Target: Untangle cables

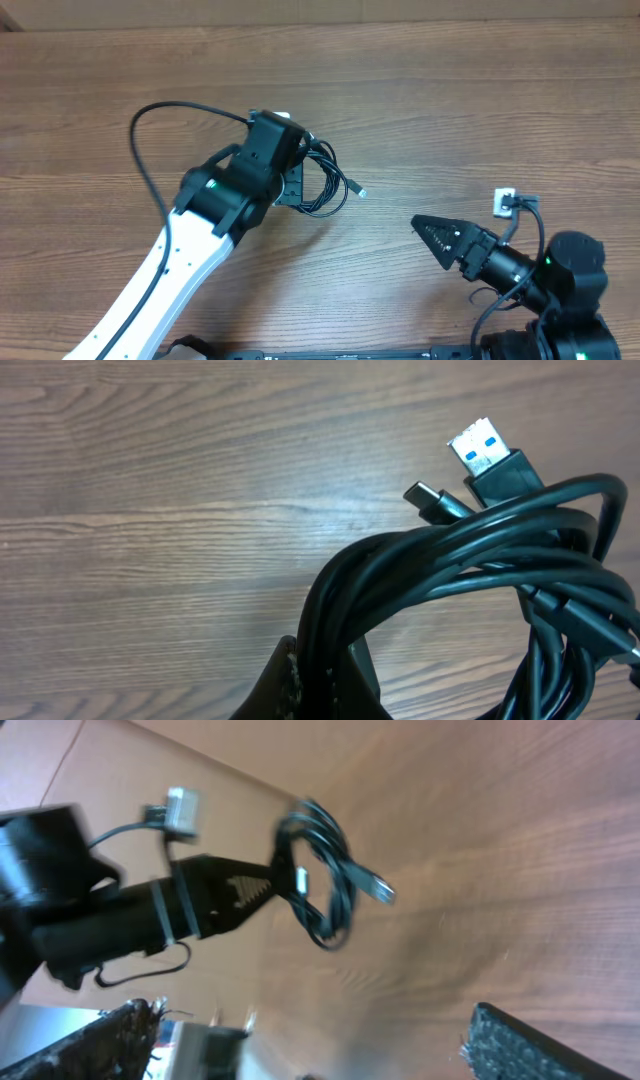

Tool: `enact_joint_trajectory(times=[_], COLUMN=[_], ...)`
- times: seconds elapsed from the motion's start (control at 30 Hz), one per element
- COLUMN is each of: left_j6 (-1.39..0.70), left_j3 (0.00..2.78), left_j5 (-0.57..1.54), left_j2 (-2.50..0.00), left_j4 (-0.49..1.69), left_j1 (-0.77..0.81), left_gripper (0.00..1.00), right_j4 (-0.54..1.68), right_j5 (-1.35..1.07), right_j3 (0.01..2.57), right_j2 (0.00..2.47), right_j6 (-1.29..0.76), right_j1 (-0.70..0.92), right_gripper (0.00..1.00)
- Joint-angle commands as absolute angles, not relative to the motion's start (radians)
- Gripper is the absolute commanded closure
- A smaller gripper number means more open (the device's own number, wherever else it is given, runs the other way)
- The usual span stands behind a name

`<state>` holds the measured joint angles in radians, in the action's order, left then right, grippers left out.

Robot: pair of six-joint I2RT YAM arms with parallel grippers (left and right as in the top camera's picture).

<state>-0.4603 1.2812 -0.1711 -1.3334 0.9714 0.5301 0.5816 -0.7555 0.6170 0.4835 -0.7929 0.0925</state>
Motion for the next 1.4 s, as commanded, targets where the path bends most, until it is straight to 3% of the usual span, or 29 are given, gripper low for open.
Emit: enact_joint_trajectory(times=[0.0,0.1,0.23,0.3,0.57,0.6,0.77,0.83,1.1,1.37], left_j6=[-0.58,-0.639,-0.715,-0.744,-0.782,-0.782,-0.782,-0.756,-0.711,-0.72], left_j3=[1.291,1.291,1.291,1.291,1.291,1.291,1.291,1.291,1.291,1.291], left_j5=[-0.126,-0.087,-0.072,-0.069,-0.023,-0.014,-0.01,-0.039,-0.443,-0.525], left_j2=[-1.271,-1.253,-1.253,-1.254,-1.254,-1.254,-1.254,-1.254,-1.254,-1.255], left_j4=[0.962,0.963,0.965,0.963,0.976,0.984,1.029,1.038,1.108,1.122], left_j1=[0.531,0.531,0.533,0.539,0.545,0.545,0.545,0.545,0.543,0.543], left_gripper=[0.96,0.96,0.96,0.96,0.96,0.96,0.96,0.96,0.96,0.96], right_j4=[0.581,0.576,0.51,0.464,0.164,0.117,0.028,0.03,0.036,0.271], right_j5=[-0.813,-0.793,-0.748,-0.688,-0.276,-0.238,-0.183,-0.215,-0.372,-0.406], right_j3=[0.622,0.622,0.622,0.622,0.622,0.622,0.622,0.622,0.622,0.622], right_j2=[0.542,0.586,0.642,0.672,0.898,0.927,1.05,1.076,1.013,0.895], right_j6=[-0.891,-0.955,-1.026,-1.03,-1.051,-1.051,-1.082,-1.119,-1.064,-1.012], right_j1=[0.101,0.128,0.212,0.282,0.639,0.66,0.68,0.68,0.679,0.679], right_gripper=[0.11,0.21,0.22,0.28,0.34,0.37,0.83,0.95,0.96,0.96])
